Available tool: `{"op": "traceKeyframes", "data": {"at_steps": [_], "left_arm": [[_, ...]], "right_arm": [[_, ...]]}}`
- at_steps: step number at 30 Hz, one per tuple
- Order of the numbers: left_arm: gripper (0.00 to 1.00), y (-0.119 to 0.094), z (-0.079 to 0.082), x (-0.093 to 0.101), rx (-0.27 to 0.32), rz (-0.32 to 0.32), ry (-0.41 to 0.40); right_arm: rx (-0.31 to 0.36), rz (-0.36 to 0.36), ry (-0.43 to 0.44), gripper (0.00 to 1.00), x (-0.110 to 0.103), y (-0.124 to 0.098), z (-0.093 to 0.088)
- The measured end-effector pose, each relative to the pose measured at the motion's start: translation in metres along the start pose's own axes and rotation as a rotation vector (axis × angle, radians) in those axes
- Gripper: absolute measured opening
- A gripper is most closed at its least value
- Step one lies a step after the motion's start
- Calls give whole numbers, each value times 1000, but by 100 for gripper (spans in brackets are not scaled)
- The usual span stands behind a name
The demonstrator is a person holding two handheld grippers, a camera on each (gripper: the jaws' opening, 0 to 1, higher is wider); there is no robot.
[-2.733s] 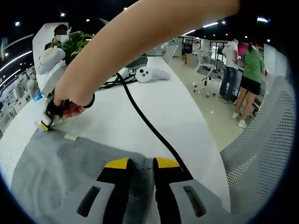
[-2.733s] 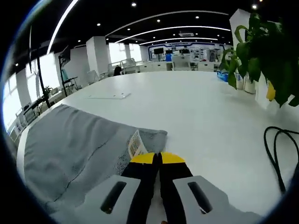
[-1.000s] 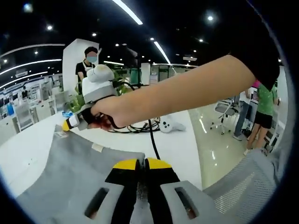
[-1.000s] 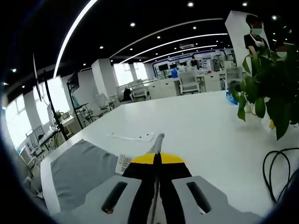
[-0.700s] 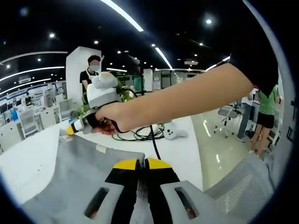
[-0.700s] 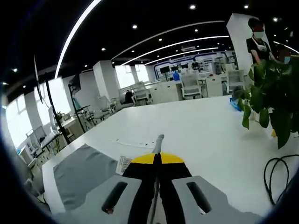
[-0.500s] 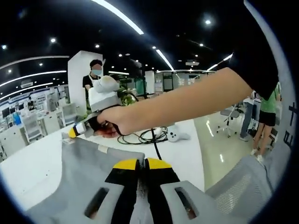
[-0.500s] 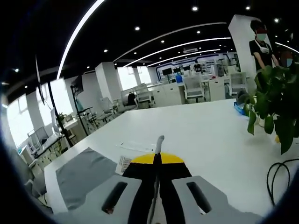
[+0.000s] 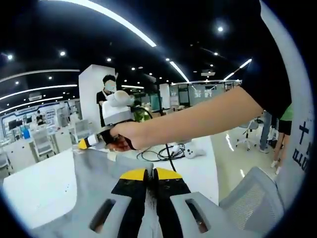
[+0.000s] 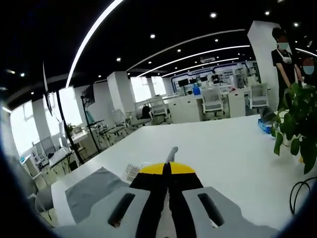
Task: Fold the towel on the table until its edges align and the towel forms a compact rectangular stack.
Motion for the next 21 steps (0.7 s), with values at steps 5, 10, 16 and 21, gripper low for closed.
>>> {"op": "traceKeyframes", "data": {"at_steps": [5,10,16,21], "left_arm": [[6,-19,13,-4,43,9,1],[6,-40,25,-12,73,39,-4],[6,-68,36,-23,105,74,-8],[6,-93,41,-31,129,117,4]], "right_arm": [[8,-1,-12,0,-11,6,16],[23,12,-23,0,-27,16,32],[48,45,-39,0,-55,29,54],[59,65,-49,0,-73,38,66]]}}
Point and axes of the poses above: the point that each gripper's makers call its tool centre point, and the gripper's own axes: y roughly forward along the fingers, x roughly to its right, z roughly out of its top, the point moved 3 cm from there along -y, roughly backward along the fingers, and after that the axes turned 15 degrees about -y, right-handed, at the moved point
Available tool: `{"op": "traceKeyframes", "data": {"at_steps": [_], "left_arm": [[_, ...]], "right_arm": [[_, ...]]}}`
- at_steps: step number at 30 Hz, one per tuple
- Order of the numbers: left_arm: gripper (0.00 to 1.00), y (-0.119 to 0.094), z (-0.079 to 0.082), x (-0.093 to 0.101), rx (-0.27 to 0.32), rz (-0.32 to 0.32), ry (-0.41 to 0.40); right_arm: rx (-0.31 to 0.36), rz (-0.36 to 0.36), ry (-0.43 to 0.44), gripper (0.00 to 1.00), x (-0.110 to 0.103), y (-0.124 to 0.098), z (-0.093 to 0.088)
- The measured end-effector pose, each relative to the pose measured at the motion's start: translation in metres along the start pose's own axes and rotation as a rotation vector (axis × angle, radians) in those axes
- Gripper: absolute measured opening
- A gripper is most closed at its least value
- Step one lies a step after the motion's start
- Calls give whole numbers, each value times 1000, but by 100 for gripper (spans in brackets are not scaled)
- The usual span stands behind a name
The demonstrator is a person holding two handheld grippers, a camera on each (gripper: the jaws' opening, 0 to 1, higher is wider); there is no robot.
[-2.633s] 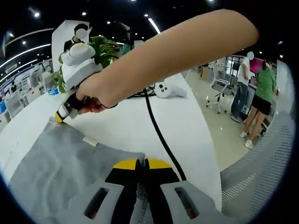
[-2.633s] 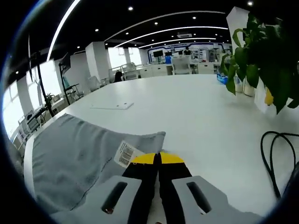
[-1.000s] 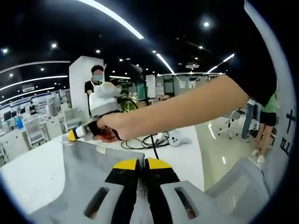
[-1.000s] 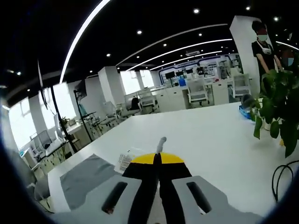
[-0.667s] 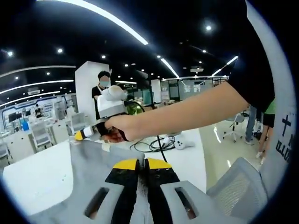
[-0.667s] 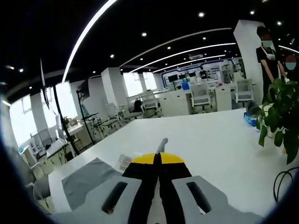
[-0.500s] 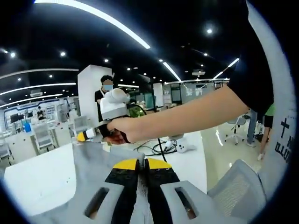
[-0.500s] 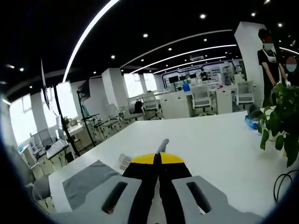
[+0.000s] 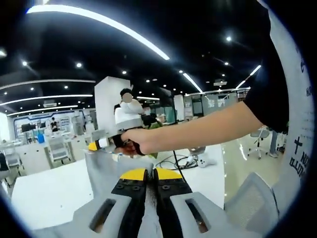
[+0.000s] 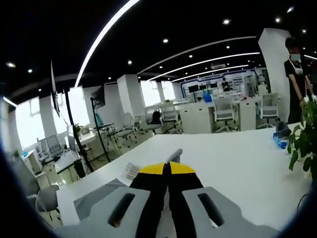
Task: Fold the towel on the table until its edges align and the towel forms a compact rectangular stack.
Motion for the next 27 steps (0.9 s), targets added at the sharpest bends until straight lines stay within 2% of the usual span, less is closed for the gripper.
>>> {"op": "traceKeyframes", "data": {"at_steps": [8,15,20,24,27], "left_arm": [[6,-30,11,-17,35,56,-7],[6,-58,24,-40,91,123,4],[6,-76,22,-57,104,173,-24],[6,-95,27,-67,125,231,-9],[6,-105,31,-72,133,250,-7]], "right_arm": [[21,35,-2,0,-27,19,17],[27,75,2,0,-49,39,28],[25,110,-11,0,-68,53,35],[36,132,-9,0,-83,63,42],[42,145,-9,0,-92,71,45]]}}
Point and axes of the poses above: the point that each gripper's makers call its tool centre point, and the gripper's own axes: y roughly forward along the fingers, x roughly to its right, z roughly out of its top, the point moved 3 cm from there along -y, roughly backward along the fingers, and after that the axes turned 15 degrees about -y, right-handed, at the moved point
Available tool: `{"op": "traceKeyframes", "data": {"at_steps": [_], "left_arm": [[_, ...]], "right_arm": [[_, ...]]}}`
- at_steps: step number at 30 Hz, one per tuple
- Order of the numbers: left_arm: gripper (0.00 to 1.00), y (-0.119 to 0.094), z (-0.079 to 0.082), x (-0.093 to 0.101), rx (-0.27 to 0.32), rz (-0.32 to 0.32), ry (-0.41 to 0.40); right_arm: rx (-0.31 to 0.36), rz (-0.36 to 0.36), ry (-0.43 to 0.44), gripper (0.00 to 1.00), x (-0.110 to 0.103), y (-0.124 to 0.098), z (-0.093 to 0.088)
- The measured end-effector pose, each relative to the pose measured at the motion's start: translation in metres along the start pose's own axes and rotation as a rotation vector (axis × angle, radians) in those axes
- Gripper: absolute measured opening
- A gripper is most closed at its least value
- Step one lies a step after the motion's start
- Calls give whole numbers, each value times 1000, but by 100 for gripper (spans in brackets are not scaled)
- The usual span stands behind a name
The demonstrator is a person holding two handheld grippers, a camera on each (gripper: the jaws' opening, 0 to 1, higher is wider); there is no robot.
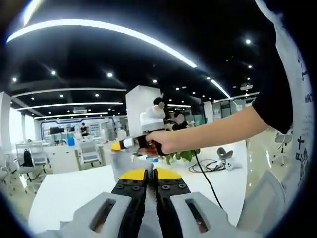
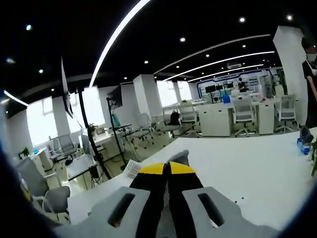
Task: Fold the towel on the table until its edges align and the towel forms a compact rectangular stack.
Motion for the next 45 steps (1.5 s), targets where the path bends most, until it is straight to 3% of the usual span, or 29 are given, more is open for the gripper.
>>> {"op": "traceKeyframes", "data": {"at_steps": [10,20,31,40,45], "left_arm": [[6,-26,9,-23,12,76,14],[6,-43,2,-42,-22,132,48],[6,-57,-24,-58,-76,199,25],[6,-66,-30,-67,-88,236,12],[6,-73,-42,-75,-106,268,-4]], "right_arm": [[18,39,7,0,-21,22,9],[3,69,14,0,-34,34,0],[-28,87,35,0,-37,43,-21],[-40,108,38,0,-41,55,-29],[-47,115,41,0,-48,60,-37]]}}
Point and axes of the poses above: the point that each gripper's makers call its tool centre point, and the gripper's own axes: y roughly forward along the fingers, x roughly to its right, z roughly out of its top, the point moved 3 cm from there along -y, roughly backward along the fingers, and after that the axes turned 15 degrees about -y, right-handed, at the moved point
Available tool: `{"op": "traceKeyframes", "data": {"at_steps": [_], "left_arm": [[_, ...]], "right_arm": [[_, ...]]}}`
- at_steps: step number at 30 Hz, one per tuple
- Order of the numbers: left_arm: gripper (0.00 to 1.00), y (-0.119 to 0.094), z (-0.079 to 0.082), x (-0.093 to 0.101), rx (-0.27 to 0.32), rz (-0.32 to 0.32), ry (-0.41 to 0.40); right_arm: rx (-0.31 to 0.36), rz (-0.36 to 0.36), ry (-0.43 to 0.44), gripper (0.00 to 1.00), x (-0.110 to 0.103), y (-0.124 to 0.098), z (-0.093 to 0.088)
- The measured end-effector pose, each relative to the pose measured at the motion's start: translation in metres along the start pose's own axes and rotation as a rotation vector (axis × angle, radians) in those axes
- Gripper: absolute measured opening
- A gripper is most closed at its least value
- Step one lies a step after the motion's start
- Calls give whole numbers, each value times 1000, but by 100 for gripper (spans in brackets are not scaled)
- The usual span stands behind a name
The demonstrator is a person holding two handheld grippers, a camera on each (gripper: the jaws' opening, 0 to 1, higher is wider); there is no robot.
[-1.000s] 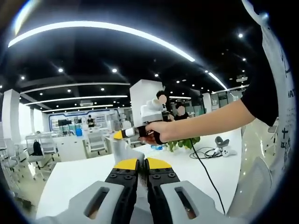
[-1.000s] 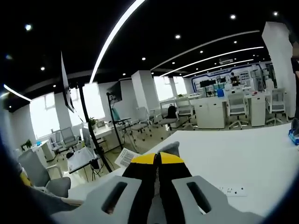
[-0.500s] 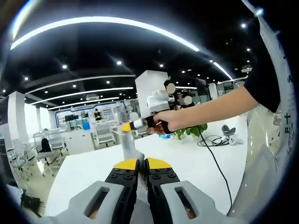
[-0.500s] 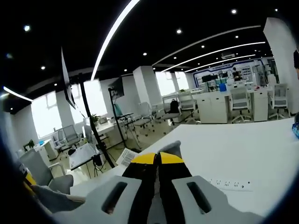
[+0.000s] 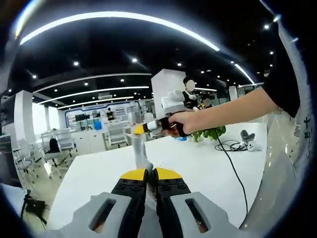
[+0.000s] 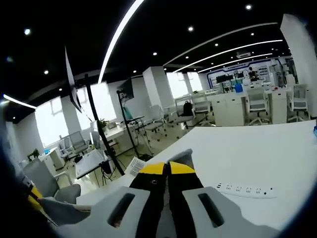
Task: Fold the towel on the table until its edges align and the towel forms a compact rectangular stack.
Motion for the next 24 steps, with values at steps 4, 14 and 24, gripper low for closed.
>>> {"op": "traceKeyframes", "data": {"at_steps": [4,14,24], "left_arm": [[6,-3,-9,-6,-20,22,-9],[6,-10,-21,-19,-35,67,-37],[6,-17,-33,-32,-40,140,-72]], "right_arm": [[-11,7,16,0,-3,4,-9],[-25,32,31,0,-16,17,-18],[-45,62,29,0,-26,34,-26]]}}
Point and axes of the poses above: the point that each gripper's makers call its tool centre point, and the gripper's own axes: y roughly forward along the fingers, x roughly to its right, z roughly out of its top, the point moved 3 cm from there along -y, roughly backward along the fingers, and after that the axes turned 15 degrees about -y, right-handed, at the moved point
